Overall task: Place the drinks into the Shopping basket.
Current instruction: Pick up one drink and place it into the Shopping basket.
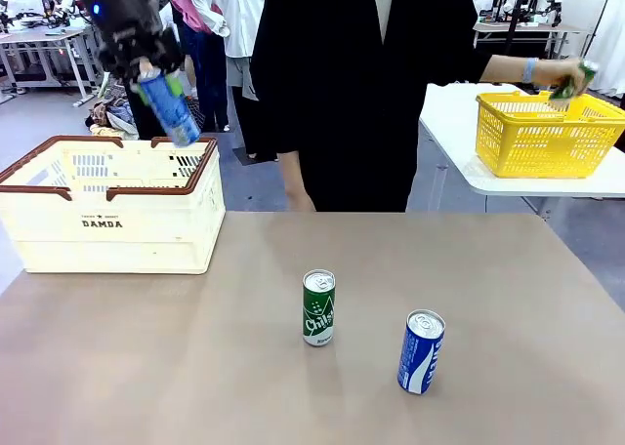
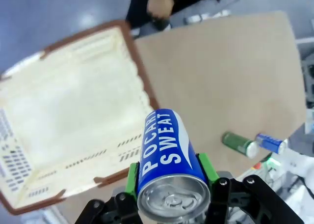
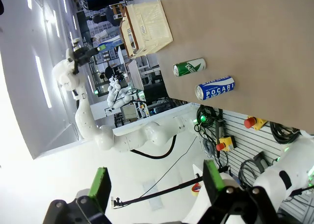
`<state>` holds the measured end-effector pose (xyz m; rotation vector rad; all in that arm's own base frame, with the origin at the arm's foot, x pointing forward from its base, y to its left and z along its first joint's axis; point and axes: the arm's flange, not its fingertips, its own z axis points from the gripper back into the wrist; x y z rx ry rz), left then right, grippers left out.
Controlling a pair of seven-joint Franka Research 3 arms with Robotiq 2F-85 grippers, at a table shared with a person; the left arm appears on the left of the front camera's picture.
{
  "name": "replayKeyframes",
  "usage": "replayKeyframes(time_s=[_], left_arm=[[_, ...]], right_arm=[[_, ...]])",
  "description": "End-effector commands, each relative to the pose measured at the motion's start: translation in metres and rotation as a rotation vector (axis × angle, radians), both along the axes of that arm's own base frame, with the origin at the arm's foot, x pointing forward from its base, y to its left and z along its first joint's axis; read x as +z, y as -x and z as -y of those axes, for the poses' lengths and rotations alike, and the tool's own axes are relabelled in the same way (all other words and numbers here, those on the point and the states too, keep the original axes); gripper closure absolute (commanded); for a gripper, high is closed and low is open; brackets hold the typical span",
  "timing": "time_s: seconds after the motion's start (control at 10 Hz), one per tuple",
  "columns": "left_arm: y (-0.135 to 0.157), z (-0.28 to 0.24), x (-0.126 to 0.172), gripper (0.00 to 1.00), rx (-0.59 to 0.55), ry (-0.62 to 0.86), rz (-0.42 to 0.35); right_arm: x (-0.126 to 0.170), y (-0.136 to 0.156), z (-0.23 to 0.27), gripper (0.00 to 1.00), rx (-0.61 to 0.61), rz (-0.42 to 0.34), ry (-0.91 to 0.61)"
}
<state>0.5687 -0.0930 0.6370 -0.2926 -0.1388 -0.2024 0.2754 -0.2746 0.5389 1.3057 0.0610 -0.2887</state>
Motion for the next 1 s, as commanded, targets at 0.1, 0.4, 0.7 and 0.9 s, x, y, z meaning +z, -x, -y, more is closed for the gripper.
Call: replayKeyframes(time_s=[0.1, 0.4, 0.7, 0.9], left_arm=[[-0.013, -0.033, -0.066, 1.0, 0.174, -0.05, -0.068], [-0.023, -0.05, -0.117, 1.0, 0.28, -0.117, -0.08], [-0.033, -0.044, -0.176, 1.0, 0.31, -0.267, -0.122], [-0.037, -0.039, -0.201, 1.0, 0.322, -0.341, -0.107]], right_arm=[[0.004, 0.0, -0.001, 0.0, 0.001, -0.008, -0.007], [0.004, 0.0, -0.001, 0.0, 0.001, -0.008, -0.007], [0.004, 0.0, -0.001, 0.0, 0.001, -0.008, -0.007], [0.004, 0.0, -0.001, 0.0, 0.001, -0.008, -0.007]])
